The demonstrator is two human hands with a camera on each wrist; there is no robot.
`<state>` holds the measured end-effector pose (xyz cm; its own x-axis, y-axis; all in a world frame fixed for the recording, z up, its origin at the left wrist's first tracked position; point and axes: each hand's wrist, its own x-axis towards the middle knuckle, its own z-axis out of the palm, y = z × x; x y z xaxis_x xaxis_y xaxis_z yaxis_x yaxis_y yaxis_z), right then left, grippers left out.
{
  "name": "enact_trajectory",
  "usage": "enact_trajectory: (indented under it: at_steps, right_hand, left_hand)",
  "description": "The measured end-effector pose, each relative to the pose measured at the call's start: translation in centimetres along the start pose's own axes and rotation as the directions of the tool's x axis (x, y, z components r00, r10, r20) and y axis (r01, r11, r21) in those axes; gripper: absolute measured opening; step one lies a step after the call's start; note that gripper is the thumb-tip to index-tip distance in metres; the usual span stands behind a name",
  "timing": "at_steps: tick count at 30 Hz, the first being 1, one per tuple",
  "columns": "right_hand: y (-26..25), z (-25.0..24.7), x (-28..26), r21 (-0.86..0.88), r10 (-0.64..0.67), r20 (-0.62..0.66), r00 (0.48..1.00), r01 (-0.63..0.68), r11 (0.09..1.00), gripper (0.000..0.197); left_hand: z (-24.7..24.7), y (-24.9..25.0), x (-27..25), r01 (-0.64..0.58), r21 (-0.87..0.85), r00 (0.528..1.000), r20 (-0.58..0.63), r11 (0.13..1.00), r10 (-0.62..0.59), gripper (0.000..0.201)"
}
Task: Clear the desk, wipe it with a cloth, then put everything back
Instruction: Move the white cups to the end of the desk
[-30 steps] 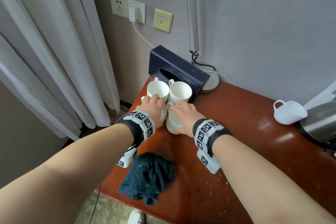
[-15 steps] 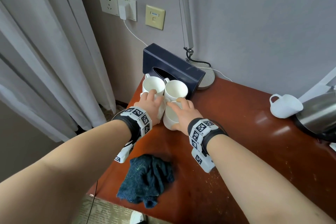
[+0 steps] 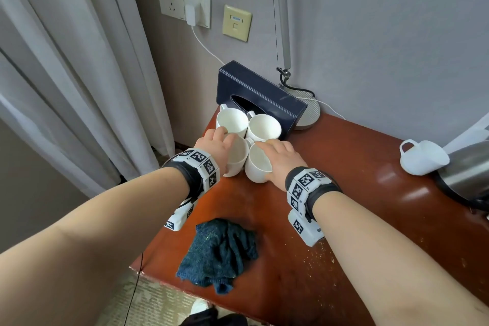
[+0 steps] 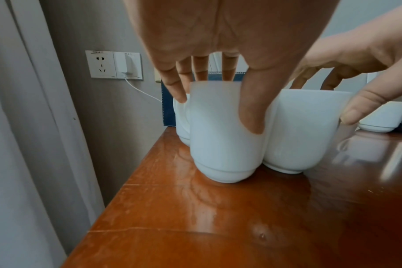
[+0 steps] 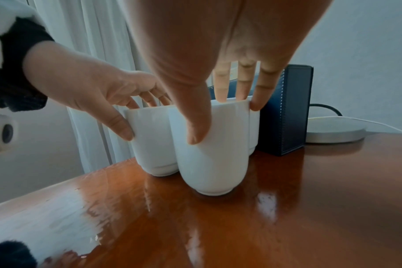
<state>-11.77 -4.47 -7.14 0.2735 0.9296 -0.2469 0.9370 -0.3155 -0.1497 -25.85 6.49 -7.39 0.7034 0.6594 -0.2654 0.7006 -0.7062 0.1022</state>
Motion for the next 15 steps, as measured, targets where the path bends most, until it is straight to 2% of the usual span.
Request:
enact_trajectory:
  at_steps: [5,10,15]
  right_hand:
    - [0.2,-0.3,-0.6,0.021,0.032,-0.010,0.999,-0.032,0.999,0.078]
    - [1.7,-2.2,-2.6,-0.013,0.086,-0.025,0.996,-0.086,0.996,0.077]
    - [4.3,-3.9,-5.4,0.000,0.151,-0.053,0.987,-0.151,0.989,0.075]
  left_hand:
    - [-0.4,0.5,-0.8,0.010,0.024,0.999,-0.035,1.000,-0.009,0.083]
    - [-2.1,3.0,-1.7,-0.061,0.017,0.991,-0.118,0.998,0.062,0.081]
    - [-3.6,7.2,-2.2,-0.141,-0.007,0.982,-0.125,0.990,0.139,0.084]
